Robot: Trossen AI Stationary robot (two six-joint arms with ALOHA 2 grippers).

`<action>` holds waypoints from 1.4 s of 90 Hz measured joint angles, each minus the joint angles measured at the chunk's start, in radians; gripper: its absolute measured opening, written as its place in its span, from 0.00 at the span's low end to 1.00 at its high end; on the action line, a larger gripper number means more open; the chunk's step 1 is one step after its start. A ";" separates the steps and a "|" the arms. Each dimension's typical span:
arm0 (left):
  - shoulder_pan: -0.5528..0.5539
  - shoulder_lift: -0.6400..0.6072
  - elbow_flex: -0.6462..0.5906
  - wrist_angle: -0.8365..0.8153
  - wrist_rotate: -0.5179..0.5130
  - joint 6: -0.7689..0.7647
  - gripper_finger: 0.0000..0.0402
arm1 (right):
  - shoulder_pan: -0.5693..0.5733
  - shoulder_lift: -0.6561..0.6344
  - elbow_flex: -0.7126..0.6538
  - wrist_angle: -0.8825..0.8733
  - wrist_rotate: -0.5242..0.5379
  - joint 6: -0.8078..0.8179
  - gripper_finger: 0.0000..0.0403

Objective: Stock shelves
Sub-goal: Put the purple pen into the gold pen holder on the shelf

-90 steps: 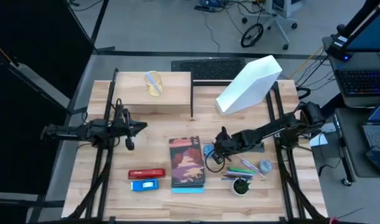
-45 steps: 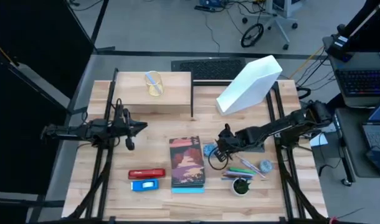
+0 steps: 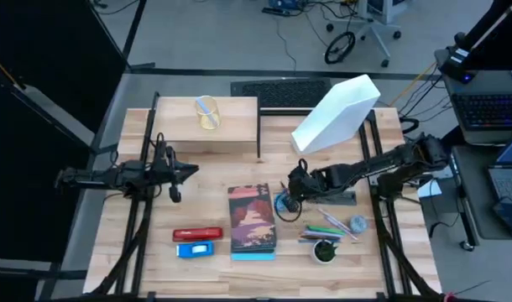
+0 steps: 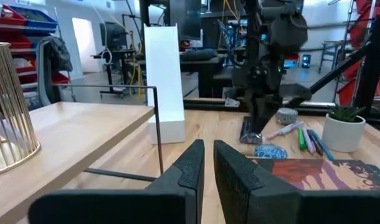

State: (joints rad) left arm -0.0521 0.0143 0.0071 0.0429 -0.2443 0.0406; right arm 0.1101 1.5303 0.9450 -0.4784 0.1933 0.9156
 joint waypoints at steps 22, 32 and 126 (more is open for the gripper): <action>0.000 0.000 0.000 0.000 0.000 -0.001 0.06 | -0.085 -0.001 0.070 -0.015 -0.007 -0.091 0.00; 0.000 0.000 0.000 0.000 0.000 -0.001 0.06 | -0.112 0.000 0.070 -0.015 -0.009 -0.012 0.00; 0.000 0.000 0.000 0.000 0.000 -0.004 0.06 | -0.152 0.293 0.070 0.064 -0.040 -0.006 0.42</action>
State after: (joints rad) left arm -0.0521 0.0147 0.0071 0.0433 -0.2440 0.0364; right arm -0.0423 1.8236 1.0153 -0.4148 0.1537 0.9096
